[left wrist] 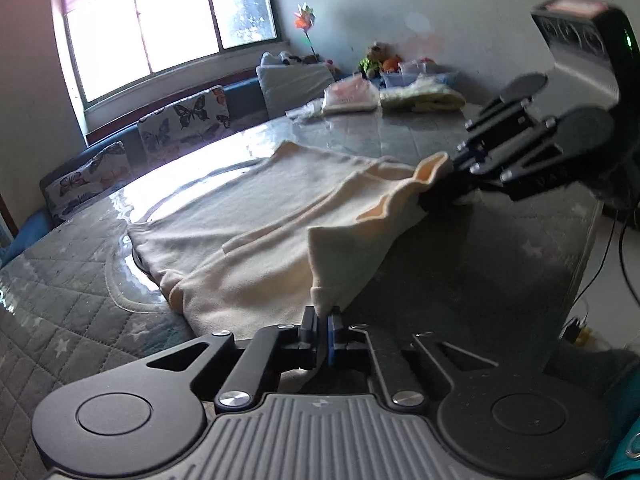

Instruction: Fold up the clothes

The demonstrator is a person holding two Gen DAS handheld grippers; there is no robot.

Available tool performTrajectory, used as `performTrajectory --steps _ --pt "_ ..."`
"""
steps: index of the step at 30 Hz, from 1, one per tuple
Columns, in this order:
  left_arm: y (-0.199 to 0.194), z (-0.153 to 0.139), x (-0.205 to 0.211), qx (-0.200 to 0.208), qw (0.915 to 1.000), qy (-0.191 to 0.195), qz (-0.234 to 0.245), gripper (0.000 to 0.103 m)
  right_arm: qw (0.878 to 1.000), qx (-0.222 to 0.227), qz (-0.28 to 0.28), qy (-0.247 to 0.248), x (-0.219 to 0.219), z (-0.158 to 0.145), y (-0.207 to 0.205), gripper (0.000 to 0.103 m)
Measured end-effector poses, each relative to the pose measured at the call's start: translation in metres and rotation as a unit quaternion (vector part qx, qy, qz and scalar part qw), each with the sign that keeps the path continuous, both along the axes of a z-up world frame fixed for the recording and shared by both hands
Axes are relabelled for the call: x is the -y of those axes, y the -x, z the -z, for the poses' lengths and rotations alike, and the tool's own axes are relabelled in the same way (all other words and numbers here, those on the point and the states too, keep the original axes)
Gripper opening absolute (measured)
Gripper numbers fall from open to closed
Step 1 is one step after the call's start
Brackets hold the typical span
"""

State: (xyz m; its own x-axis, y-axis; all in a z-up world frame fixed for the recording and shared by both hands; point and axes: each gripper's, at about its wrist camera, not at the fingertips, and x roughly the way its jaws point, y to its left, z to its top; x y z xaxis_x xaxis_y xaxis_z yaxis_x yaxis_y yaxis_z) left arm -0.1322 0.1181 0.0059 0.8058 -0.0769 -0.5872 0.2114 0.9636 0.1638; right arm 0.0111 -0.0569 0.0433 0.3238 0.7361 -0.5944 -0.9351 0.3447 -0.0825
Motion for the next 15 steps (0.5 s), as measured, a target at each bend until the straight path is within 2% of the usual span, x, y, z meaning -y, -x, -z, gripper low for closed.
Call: performTrajectory --steps 6,11,15 --pt "0.023 -0.019 -0.001 0.017 0.9998 0.011 0.002 0.005 1.0 0.009 -0.019 -0.009 0.008 -0.017 0.019 0.008" --pt "0.058 -0.035 0.001 0.022 0.9993 0.028 0.006 0.005 0.999 0.006 -0.044 -0.011 0.02 -0.034 0.044 0.007" --pt "0.087 -0.045 0.009 0.018 0.9994 0.021 0.02 0.005 0.998 0.0 -0.07 -0.006 0.032 -0.048 0.07 0.007"
